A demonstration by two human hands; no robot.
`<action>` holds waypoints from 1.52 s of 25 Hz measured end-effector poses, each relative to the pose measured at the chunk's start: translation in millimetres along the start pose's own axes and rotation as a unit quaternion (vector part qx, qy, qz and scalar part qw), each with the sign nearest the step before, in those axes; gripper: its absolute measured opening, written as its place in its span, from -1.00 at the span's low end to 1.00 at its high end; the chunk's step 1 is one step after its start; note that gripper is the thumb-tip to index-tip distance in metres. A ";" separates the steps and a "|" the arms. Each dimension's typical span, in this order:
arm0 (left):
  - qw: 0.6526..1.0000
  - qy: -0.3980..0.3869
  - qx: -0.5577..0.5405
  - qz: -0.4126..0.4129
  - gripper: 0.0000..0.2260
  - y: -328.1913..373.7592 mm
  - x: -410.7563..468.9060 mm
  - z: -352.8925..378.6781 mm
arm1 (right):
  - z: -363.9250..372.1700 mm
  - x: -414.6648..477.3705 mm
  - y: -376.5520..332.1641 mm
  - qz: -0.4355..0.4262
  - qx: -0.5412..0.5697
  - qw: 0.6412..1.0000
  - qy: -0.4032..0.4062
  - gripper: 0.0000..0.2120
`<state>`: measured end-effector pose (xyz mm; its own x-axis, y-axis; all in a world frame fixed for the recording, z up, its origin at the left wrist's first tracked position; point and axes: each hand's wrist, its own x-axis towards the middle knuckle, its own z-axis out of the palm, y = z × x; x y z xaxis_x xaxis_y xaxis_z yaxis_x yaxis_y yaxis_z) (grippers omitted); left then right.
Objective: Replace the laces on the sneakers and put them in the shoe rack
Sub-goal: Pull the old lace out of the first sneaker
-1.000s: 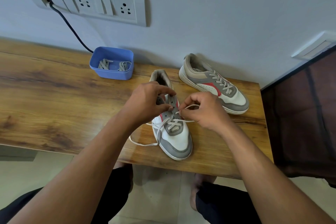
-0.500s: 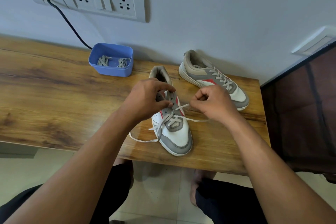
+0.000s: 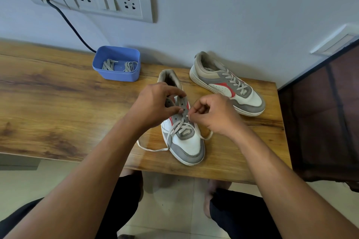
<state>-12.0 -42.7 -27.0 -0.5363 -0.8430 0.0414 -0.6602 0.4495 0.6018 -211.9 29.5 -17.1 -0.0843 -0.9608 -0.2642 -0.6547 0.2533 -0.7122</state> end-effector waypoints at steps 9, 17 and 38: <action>1.000 -0.001 0.000 0.000 -0.60 1.6 -0.2 -0.3 | -2.5 0.3 0.0 -0.009 -0.017 1.000 0.002 -0.91; 1.000 -0.001 0.000 -0.008 -0.61 3.5 -1.7 -1.9 | -0.4 -1.0 -1.7 -0.024 -0.010 1.000 -0.011 -0.91; 0.949 -0.200 -0.139 -0.201 -0.86 15.0 -19.8 -9.4 | -0.5 20.6 -6.4 -0.178 -0.136 0.974 0.043 -0.54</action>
<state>-6.3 -22.0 -11.3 -0.4634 -0.7250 -0.5095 -0.7199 -0.0273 0.6936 -209.8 8.0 -17.6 0.1300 -0.9910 0.0320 -0.8277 -0.1262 -0.5468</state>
